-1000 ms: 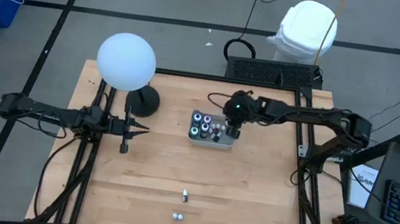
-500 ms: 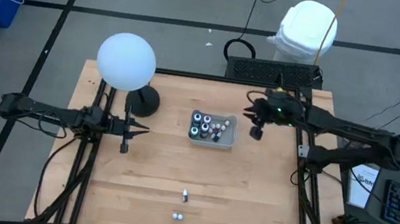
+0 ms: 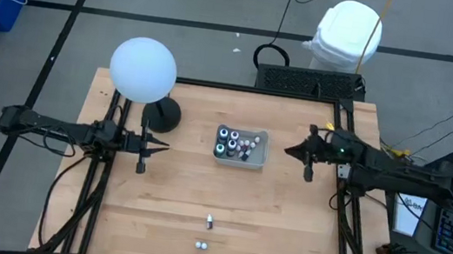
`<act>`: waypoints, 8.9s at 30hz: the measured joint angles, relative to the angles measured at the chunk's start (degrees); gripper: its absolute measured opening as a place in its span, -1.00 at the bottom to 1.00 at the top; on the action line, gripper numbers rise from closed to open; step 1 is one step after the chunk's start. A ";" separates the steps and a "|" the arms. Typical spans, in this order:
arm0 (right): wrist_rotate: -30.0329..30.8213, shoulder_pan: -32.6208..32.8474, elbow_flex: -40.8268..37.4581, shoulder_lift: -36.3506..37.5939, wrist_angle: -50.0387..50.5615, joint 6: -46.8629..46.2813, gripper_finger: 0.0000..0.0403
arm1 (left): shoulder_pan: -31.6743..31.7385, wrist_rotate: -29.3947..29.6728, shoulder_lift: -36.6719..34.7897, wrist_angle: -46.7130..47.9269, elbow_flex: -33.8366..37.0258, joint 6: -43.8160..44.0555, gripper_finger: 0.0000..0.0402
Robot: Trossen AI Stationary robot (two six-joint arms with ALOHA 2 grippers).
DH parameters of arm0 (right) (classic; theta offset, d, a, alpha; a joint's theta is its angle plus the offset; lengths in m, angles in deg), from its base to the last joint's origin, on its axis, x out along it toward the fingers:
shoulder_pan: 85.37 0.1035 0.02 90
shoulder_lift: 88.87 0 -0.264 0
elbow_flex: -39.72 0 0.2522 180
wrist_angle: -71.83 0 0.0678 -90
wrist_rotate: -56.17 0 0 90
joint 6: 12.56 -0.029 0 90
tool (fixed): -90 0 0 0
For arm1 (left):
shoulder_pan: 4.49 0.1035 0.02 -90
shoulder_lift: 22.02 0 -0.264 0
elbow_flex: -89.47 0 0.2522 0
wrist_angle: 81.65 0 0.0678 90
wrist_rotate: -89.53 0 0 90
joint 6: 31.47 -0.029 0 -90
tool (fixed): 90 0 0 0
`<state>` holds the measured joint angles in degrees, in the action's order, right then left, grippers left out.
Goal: Pick & Place food coloring
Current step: Put the bottom small red food coloring bottle into the gray bin
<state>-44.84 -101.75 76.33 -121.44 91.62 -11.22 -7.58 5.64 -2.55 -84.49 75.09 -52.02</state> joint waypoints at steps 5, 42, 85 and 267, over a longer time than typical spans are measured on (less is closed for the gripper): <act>-4.18 -0.01 -7.67 7.12 -12.51 -0.60 -1.00 | 0.00 0.02 0.01 0.01 0.00 -0.06 -0.77; -8.78 -0.53 -19.80 9.58 -30.38 -3.63 -1.00 | 0.01 -0.02 0.02 -0.68 0.00 14.55 -0.77; -8.72 -0.49 -20.07 9.56 -27.98 -5.18 -1.00 | -27.66 13.37 67.67 50.79 -70.95 45.40 -0.77; -8.59 -0.49 -20.07 9.42 -24.75 -5.60 -1.00 | -31.69 -18.08 108.98 59.65 -100.08 44.87 -0.41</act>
<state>-53.43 -102.24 56.27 -112.02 66.86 -16.81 -39.27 -12.44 106.42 -24.85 -24.99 -7.15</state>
